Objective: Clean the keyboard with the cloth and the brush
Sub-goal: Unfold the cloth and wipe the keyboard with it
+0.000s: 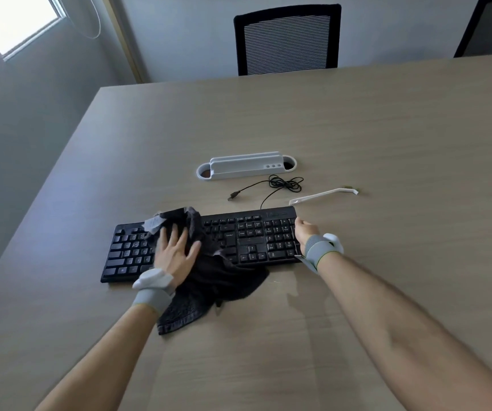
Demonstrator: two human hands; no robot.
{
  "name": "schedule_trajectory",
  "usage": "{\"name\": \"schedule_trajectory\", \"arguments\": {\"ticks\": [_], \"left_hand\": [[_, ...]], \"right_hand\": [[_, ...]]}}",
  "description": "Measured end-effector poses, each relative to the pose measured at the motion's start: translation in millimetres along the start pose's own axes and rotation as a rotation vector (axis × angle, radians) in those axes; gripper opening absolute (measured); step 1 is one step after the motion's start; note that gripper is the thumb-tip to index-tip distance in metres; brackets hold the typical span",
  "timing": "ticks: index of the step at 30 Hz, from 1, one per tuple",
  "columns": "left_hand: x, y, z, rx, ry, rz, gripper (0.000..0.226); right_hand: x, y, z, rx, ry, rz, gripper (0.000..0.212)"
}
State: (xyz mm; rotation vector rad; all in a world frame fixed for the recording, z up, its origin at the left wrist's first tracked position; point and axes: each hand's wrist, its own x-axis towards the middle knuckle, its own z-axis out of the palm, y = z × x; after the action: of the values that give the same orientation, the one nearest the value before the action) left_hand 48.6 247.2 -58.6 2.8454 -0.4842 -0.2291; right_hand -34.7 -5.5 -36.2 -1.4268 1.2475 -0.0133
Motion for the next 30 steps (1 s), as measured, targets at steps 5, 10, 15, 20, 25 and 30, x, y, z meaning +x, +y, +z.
{"name": "schedule_trajectory", "arguments": {"ticks": [5, 10, 15, 20, 25, 30], "left_hand": [[-10, 28, 12, -0.317, 0.104, 0.210, 0.032], [-20, 88, 30, -0.193, -0.072, 0.494, 0.046], [-16, 61, 28, 0.098, 0.026, 0.401, 0.050], [-7, 6, 16, 0.101, 0.041, 0.199, 0.041], [4, -41, 3, 0.123, 0.087, 0.024, 0.045], [15, -107, -14, 0.096, 0.128, -0.266, 0.037]], "right_hand": [[-5, 0, 1, 0.004, -0.001, 0.002, 0.043], [-5, 0, 2, 0.034, 0.019, 0.005, 0.042], [-3, 0, 5, 0.054, 0.047, -0.005, 0.040], [-8, -4, 9, 0.066, 0.058, 0.018, 0.039], [-11, -5, 8, 0.046, 0.057, 0.030, 0.040], [-9, -4, 7, 0.053, 0.060, 0.014, 0.040]]}}
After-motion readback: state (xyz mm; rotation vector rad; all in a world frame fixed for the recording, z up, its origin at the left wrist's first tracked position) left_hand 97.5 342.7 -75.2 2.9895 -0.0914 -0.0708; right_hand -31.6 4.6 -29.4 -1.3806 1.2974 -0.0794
